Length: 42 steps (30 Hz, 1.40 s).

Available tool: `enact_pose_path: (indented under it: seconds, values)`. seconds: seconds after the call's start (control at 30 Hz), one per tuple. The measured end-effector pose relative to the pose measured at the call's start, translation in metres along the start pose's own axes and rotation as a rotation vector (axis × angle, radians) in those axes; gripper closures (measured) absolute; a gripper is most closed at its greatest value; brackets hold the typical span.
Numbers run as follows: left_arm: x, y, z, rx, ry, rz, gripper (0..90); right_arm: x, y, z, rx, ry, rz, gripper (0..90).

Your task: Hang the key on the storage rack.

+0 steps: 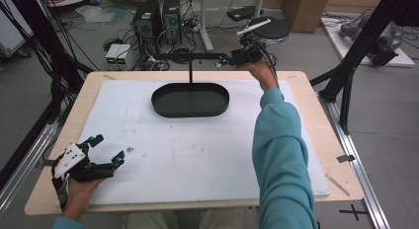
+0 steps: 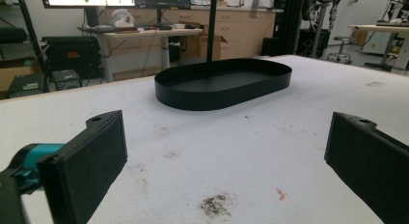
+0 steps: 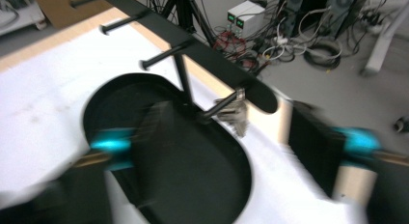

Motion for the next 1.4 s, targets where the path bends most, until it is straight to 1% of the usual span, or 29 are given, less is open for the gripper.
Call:
enact_pose_path:
  seconds: [0.03,0.07,0.1,0.13,0.17,0.2,0.23,0.27,0.3,0.33,0.37,0.4,0.43,0.47,0.53,0.57,0.63,0.67,0.73,0.8,0.9,0.97,1.0,1.1,1.13,1.2,1.27,1.33,1.4]
  values:
    - [0.0,0.0,0.0,0.0,-0.002,-0.001,1.7,0.0,-0.003,0.003,0.005,0.003,-0.001,13.0]
    - [0.0,0.0,0.0,0.001,-0.003,-0.003,1.7,-0.001,-0.008,0.008,0.016,0.003,0.008,8.8]
    - [0.0,0.0,0.0,0.001,-0.003,-0.001,1.7,-0.001,-0.014,0.011,0.025,-0.015,0.002,8.6]
    - [0.0,0.0,0.0,-0.001,-0.002,0.002,1.7,0.0,-0.02,0.015,0.033,-0.023,-0.015,2.7]
    - [0.0,0.0,0.0,0.0,0.0,-0.001,1.7,0.0,-0.027,0.019,0.044,-0.022,-0.039,0.4]
    - [0.0,0.0,0.0,-0.001,0.001,-0.002,1.7,-0.001,-0.034,0.022,0.054,-0.007,-0.053,0.4]
    - [0.0,0.0,0.0,-0.001,0.003,-0.002,1.7,-0.003,-0.041,0.024,0.056,-0.012,-0.061,0.4]
    - [0.0,0.0,0.0,-0.003,0.004,-0.002,1.7,-0.008,-0.049,0.026,0.043,-0.013,-0.047,0.4]
    - [0.0,0.0,0.0,-0.004,0.003,-0.001,1.7,-0.012,-0.056,0.027,0.031,-0.032,-0.057,0.4]
    - [0.0,0.0,0.0,-0.003,0.004,0.0,1.7,-0.016,-0.064,0.028,0.023,-0.03,-0.065,0.4]
    - [0.0,0.0,0.0,-0.002,0.003,0.0,1.7,-0.021,-0.073,0.03,0.027,-0.033,-0.088,0.4]
    - [0.0,0.0,0.0,0.0,0.004,-0.001,1.7,-0.027,-0.081,0.031,0.03,-0.035,-0.096,0.4]
    - [0.0,0.0,0.0,0.001,0.007,0.002,1.7,-0.033,-0.089,0.032,0.017,-0.044,-0.12,0.4]
    - [0.0,0.0,-0.001,0.001,0.007,0.003,1.7,-0.04,-0.098,0.034,0.019,-0.035,-0.136,0.4]
    - [0.0,0.0,-0.001,0.004,0.008,0.004,1.7,-0.056,-0.112,0.037,0.021,-0.037,-0.177,0.4]
    - [0.0,0.0,0.0,0.005,0.009,0.005,1.7,-0.064,-0.118,0.039,0.018,-0.033,-0.195,0.4]
    - [0.0,0.0,0.0,0.009,0.008,0.006,1.7,-0.083,-0.126,0.044,0.031,-0.043,-0.219,0.4]
    - [0.0,0.0,0.0,0.011,0.011,0.005,1.7,-0.092,-0.129,0.046,0.029,-0.045,-0.229,0.4]
    - [0.0,0.0,0.0,0.013,0.011,0.001,1.7,-0.11,-0.134,0.051,0.042,-0.036,-0.262,0.4]
    - [0.0,0.0,-0.001,0.012,0.017,0.001,1.7,-0.128,-0.138,0.057,0.047,-0.014,-0.289,0.4]
    - [0.0,0.0,-0.001,0.013,0.025,0.001,1.7,-0.15,-0.142,0.066,0.063,0.004,-0.367,0.4]
    - [0.0,0.0,-0.001,0.014,0.024,0.002,1.7,-0.166,-0.145,0.068,0.047,0.024,-0.411,0.4]
    - [0.0,0.0,-0.001,0.014,0.025,0.002,1.7,-0.173,-0.146,0.068,0.03,0.03,-0.446,0.4]
    - [0.0,0.0,-0.001,0.013,0.026,0.001,1.7,-0.197,-0.148,0.064,-0.024,0.079,-0.535,0.4]
    - [0.0,0.0,-0.001,0.013,0.026,0.001,1.7,-0.206,-0.148,0.063,-0.037,0.095,-0.556,0.4]
    - [0.0,0.0,-0.001,0.013,0.026,0.0,1.7,-0.221,-0.144,0.061,-0.075,0.095,-0.573,0.4]
    - [0.0,0.0,-0.001,0.014,0.027,-0.001,1.7,-0.232,-0.14,0.06,-0.105,0.101,-0.572,0.4]
    - [0.0,-0.001,-0.002,0.014,0.027,-0.002,1.7,-0.242,-0.135,0.062,-0.114,0.088,-0.56,0.4]
    - [0.0,-0.001,-0.002,0.015,0.027,-0.003,1.7,-0.247,-0.131,0.061,-0.123,0.08,-0.553,0.4]
Point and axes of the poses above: each handheld gripper's, and its own axes: y roughly forward along the jaws, x roughly out of its top, z roughly to its left, the point moved 10 cm from there along y, roughly forward along the jaws, and after that the axes turned 7 degrees about -x, right-handed, at the moved point
